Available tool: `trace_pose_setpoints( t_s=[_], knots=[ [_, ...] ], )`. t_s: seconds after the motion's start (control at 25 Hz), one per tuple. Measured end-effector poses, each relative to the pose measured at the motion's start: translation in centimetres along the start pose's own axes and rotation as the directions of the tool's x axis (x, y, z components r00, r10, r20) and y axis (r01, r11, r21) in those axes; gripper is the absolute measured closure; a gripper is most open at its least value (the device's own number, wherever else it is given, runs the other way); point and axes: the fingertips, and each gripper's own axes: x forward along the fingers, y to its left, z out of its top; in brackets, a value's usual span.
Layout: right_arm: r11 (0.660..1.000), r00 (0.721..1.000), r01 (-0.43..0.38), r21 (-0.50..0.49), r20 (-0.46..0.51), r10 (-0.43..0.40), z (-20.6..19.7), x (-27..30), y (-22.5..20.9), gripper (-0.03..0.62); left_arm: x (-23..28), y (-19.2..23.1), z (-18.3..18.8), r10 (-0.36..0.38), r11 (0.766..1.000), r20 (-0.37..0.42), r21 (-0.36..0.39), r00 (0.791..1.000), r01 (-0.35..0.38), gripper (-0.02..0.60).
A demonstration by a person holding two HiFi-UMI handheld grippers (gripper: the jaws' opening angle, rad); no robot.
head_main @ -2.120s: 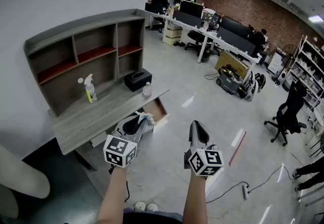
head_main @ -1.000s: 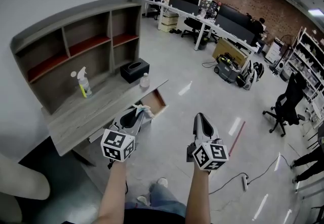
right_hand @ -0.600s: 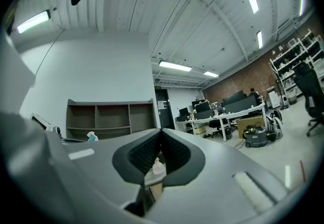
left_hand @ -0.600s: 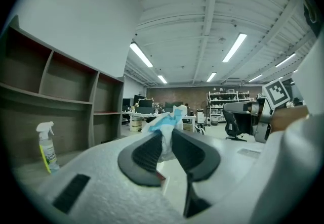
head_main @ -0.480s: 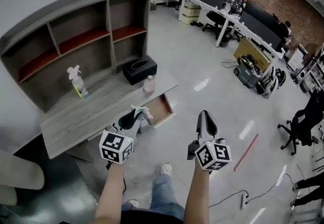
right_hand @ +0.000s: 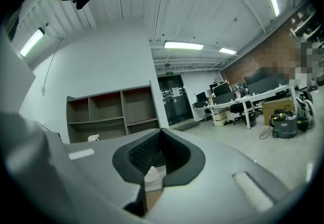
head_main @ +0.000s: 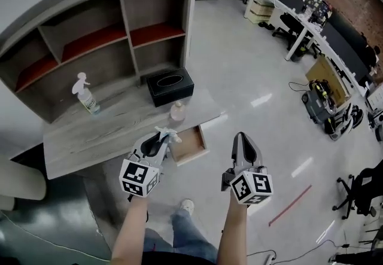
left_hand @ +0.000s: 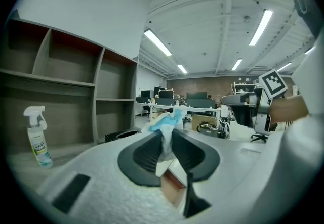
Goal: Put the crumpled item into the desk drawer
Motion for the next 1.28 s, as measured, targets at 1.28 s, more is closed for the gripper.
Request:
trace_pose_setpoints(
  t_s=[1.28],
  knots=[
    [0.990,0.938,-0.011,0.141,-0.342,0.059,-25.1,8.0,-8.0,0.583,19.2,0.0,-32.5,0.026,0.940,-0.469,-0.289,0.883,-0.181,0.408]
  ],
)
